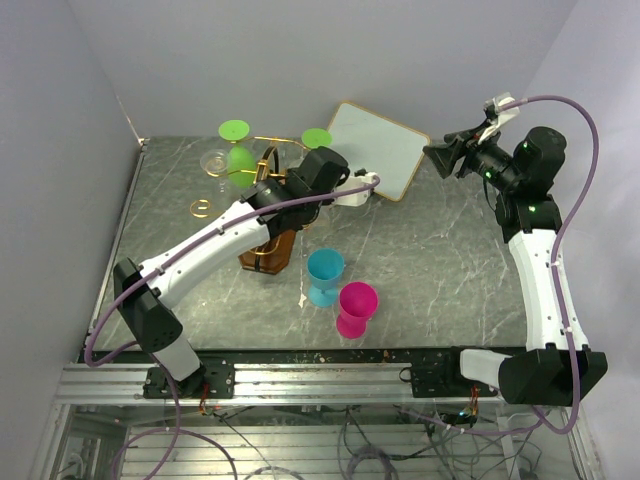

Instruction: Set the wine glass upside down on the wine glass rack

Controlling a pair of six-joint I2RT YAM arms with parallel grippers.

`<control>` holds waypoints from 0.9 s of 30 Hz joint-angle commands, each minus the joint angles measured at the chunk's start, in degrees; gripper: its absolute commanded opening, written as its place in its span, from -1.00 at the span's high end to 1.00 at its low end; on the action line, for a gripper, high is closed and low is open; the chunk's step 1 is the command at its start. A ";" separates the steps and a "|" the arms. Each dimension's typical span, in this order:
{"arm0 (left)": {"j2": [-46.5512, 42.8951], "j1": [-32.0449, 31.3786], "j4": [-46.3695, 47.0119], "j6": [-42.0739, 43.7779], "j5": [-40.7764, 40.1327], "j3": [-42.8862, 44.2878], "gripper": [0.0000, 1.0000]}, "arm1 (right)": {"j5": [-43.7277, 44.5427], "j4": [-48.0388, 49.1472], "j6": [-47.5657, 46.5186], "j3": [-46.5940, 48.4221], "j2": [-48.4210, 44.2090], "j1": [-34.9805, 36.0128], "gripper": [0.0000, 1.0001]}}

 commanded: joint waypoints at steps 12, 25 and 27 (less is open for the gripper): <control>4.18 -1.20 8.24 0.30 1.10 2.43 0.86 | 0.43 1.96 -0.68 -0.96 0.38 -0.73 -0.17; 6.76 0.20 3.80 -1.78 -0.88 6.24 0.86 | -0.41 2.25 -0.36 -1.38 0.64 -0.74 -0.18; 6.30 0.63 3.46 -1.92 -0.86 5.68 0.86 | -0.40 2.26 -0.42 -1.33 0.61 -0.73 -0.17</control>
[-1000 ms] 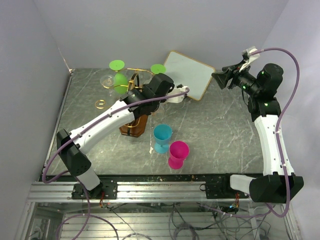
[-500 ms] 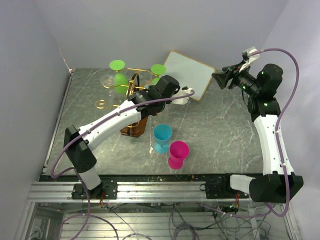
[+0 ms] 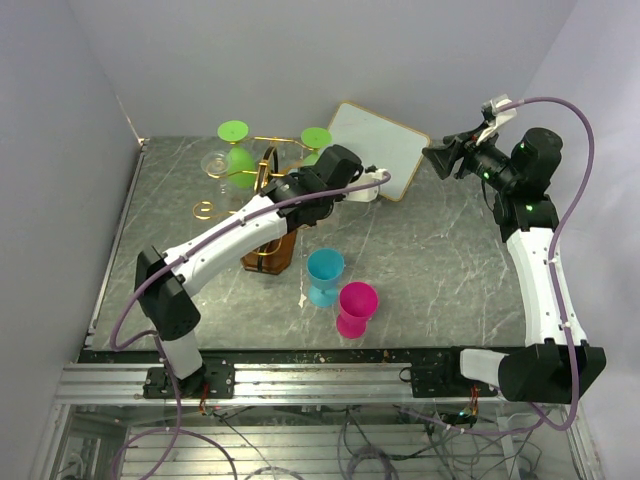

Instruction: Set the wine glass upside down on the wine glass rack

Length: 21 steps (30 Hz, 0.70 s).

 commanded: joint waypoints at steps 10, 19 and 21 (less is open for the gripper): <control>-2.24 1.61 0.23 -1.64 -0.07 -0.75 0.86 | -0.88 1.45 -0.12 -0.30 0.21 -0.45 -0.18; -2.88 1.87 0.94 -1.66 -0.29 -1.52 0.86 | -0.85 1.51 0.04 -0.36 -0.21 -0.45 -0.18; -2.64 1.91 0.54 -1.60 -0.37 -1.33 0.86 | -0.82 1.58 -0.05 -0.43 -0.28 -0.44 -0.18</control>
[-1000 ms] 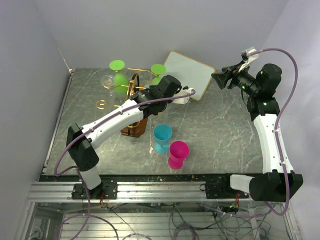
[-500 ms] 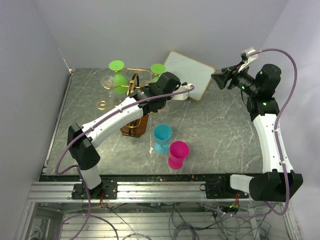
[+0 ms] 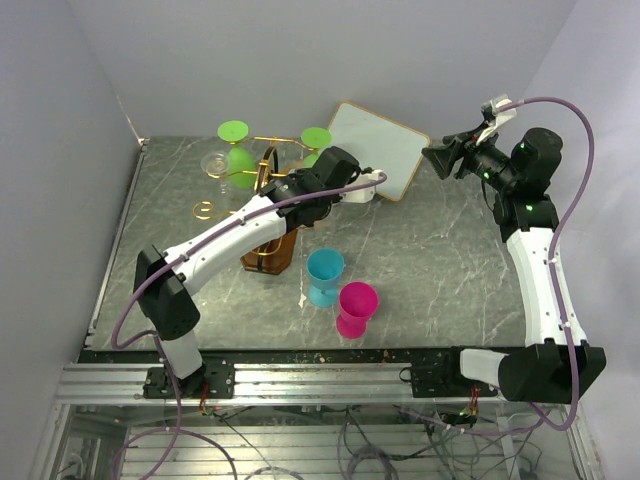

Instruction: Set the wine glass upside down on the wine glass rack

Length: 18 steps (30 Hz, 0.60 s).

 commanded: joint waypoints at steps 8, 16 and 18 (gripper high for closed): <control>-3.31 0.41 0.38 -0.23 -1.22 -0.59 0.85 | -0.30 1.47 -0.21 -0.47 -0.24 -0.45 -0.18; -3.71 0.42 0.94 -0.45 -0.96 -1.32 0.76 | -0.23 1.64 -0.20 -0.65 -0.14 -0.45 -0.18; -3.38 0.38 0.26 -0.67 -0.91 -1.05 0.74 | -0.14 1.57 -0.25 -0.52 -0.19 -0.45 -0.18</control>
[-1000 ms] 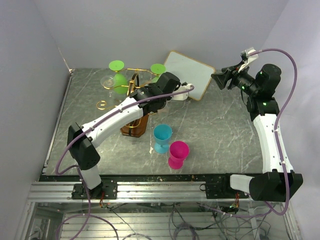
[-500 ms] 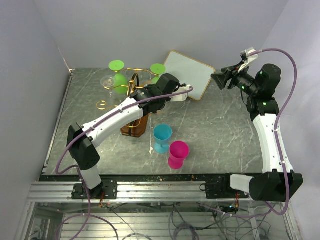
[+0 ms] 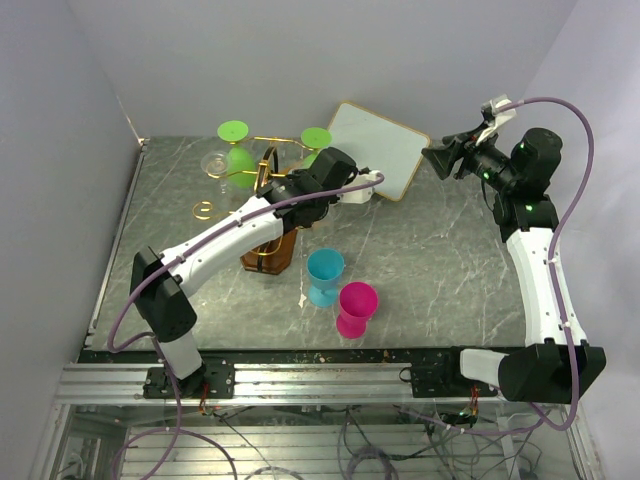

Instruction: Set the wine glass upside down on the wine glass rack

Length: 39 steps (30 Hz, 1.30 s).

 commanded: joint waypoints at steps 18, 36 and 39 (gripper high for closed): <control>-3.35 0.32 1.24 -2.44 -0.06 -1.02 0.46 | 0.32 1.45 -0.82 -0.52 0.01 -0.45 -0.19; -5.93 -0.16 0.03 -3.36 1.08 -1.87 0.36 | 0.59 1.70 -1.13 -0.78 0.98 -0.45 -0.19; -7.19 -0.14 -0.75 -3.74 2.55 -2.30 0.34 | 0.59 1.80 -1.13 -0.82 1.55 -0.45 -0.19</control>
